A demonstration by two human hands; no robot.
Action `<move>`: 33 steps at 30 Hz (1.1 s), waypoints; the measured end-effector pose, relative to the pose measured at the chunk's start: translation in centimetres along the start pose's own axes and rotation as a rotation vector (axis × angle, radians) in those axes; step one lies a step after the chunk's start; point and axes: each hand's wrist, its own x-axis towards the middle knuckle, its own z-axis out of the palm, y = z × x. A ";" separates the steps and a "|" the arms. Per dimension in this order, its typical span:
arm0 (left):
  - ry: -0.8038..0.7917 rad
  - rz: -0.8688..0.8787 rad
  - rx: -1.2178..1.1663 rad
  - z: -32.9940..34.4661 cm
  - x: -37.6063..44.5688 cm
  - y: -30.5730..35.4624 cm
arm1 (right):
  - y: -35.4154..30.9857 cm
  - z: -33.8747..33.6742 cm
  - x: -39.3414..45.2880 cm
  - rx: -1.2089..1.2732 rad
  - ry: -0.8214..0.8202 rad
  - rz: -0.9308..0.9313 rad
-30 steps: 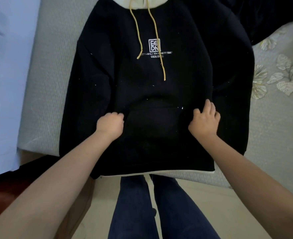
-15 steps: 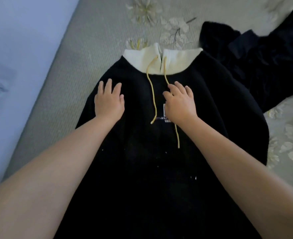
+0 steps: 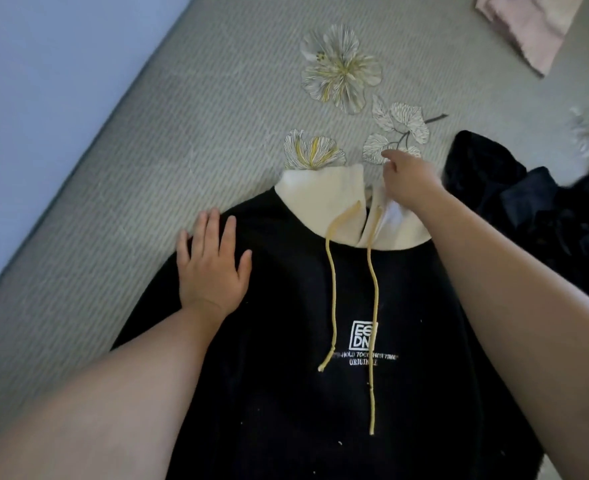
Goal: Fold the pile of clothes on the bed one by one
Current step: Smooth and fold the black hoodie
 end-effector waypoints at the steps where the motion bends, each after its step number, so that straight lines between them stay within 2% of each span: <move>1: -0.011 -0.009 0.003 0.0 0.0 0.0 | -0.3 0.0 0.8 0.008 -0.078 -0.036; 4: -0.021 -0.018 0.020 0.2 0.2 -0.1 | -1.2 0.4 2.4 -0.080 -0.268 -0.169; 6: -0.041 -0.017 0.044 0.1 0.2 -0.1 | -1.6 0.1 2.6 -0.077 -0.298 -0.199; 8: -0.054 -0.011 0.045 0.1 0.2 0.1 | -1.6 -0.9 2.0 -0.041 -0.254 -0.223; 11: -0.071 -0.038 0.042 0.2 0.3 -0.1 | -0.7 -3.3 0.1 0.092 -0.067 -0.255; 14: -0.064 -0.014 -0.041 -1.7 -0.2 0.5 | -0.2 -6.2 -4.5 0.041 0.308 -0.466; 16: 0.056 0.087 -0.171 -3.5 -1.2 0.8 | 0.4 -6.8 -8.9 -0.010 0.545 -0.621; 18: 0.130 0.159 -0.297 -5.7 -1.9 0.8 | 1.3 -5.0 -13.6 -0.028 0.582 -0.703; 20: 0.045 0.209 -0.432 -7.8 -1.6 1.5 | 2.8 -1.7 -17.7 -0.070 0.492 -0.730; 22: -0.170 0.257 -0.542 -9.2 -1.1 3.4 | 4.5 2.4 -21.1 -0.137 0.345 -0.715; 24: -0.383 0.340 -0.411 -8.5 -1.0 5.8 | 5.5 5.5 -23.5 -0.148 0.214 -0.669; 26: -0.507 0.420 -0.248 -6.5 -2.1 8.0 | 6.3 6.7 -24.4 -0.116 0.181 -0.630; 29: -0.537 0.306 -0.223 -4.2 -4.3 9.1 | 7.3 6.2 -23.2 0.123 0.349 -0.550; 30: -0.525 0.238 -0.261 -3.6 -4.9 9.0 | 7.2 5.4 -22.2 0.203 0.420 -0.463; 32: -0.474 0.128 -0.331 -3.2 -5.9 9.0 | 6.6 3.3 -19.3 0.206 0.490 -0.166; 33: -0.439 0.075 -0.365 -3.1 -6.2 9.0 | 6.5 2.5 -17.5 0.136 0.422 -0.037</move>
